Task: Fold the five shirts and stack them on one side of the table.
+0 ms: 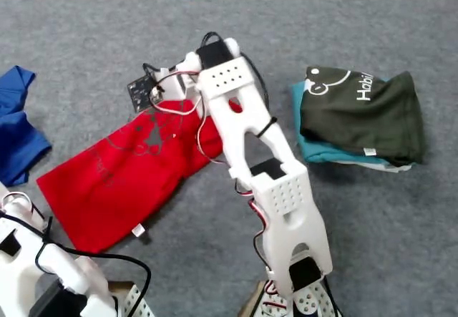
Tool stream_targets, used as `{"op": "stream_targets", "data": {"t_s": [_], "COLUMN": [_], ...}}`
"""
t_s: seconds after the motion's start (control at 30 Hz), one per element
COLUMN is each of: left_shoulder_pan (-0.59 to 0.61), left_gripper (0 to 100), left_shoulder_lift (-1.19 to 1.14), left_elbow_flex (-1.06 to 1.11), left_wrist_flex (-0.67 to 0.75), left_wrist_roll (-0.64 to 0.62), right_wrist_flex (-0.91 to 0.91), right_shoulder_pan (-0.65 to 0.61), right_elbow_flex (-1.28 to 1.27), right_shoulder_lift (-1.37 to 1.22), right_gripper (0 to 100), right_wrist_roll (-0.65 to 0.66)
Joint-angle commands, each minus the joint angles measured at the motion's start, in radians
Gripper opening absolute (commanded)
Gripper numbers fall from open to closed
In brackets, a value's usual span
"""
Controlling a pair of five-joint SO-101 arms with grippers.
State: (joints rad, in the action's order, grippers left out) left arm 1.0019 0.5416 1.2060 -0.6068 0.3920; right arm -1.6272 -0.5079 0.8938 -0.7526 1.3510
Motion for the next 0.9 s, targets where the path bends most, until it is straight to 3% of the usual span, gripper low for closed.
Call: {"op": "stream_targets", "data": {"t_s": [0.0, 0.1, 0.23, 0.5, 0.87], "left_shoulder_pan": [-0.006, -0.006, -0.006, -0.005, -0.005], "left_gripper": [3, 3, 3, 3, 3], "left_shoulder_lift": [0.004, 0.004, 0.005, 0.007, 0.008], "left_elbow_flex": [-0.006, -0.006, -0.005, -0.005, -0.005], "left_wrist_flex": [0.012, 0.012, 0.012, 0.012, 0.012], "left_wrist_roll": [-0.003, -0.003, -0.002, -0.002, 0.0], "right_wrist_flex": [-0.141, -0.161, -0.161, -0.129, 0.408], "right_shoulder_pan": [0.015, 0.039, 0.081, 0.119, 0.136], "right_elbow_flex": [0.159, 0.211, 0.137, -0.302, -0.524], "right_shoulder_lift": [0.004, 0.01, 0.058, 0.225, 0.156], "right_gripper": [25.4, 17.9, 0.0, 0.5, 0.9], "right_wrist_roll": [0.011, -0.021, -0.129, -0.16, -0.161]}}
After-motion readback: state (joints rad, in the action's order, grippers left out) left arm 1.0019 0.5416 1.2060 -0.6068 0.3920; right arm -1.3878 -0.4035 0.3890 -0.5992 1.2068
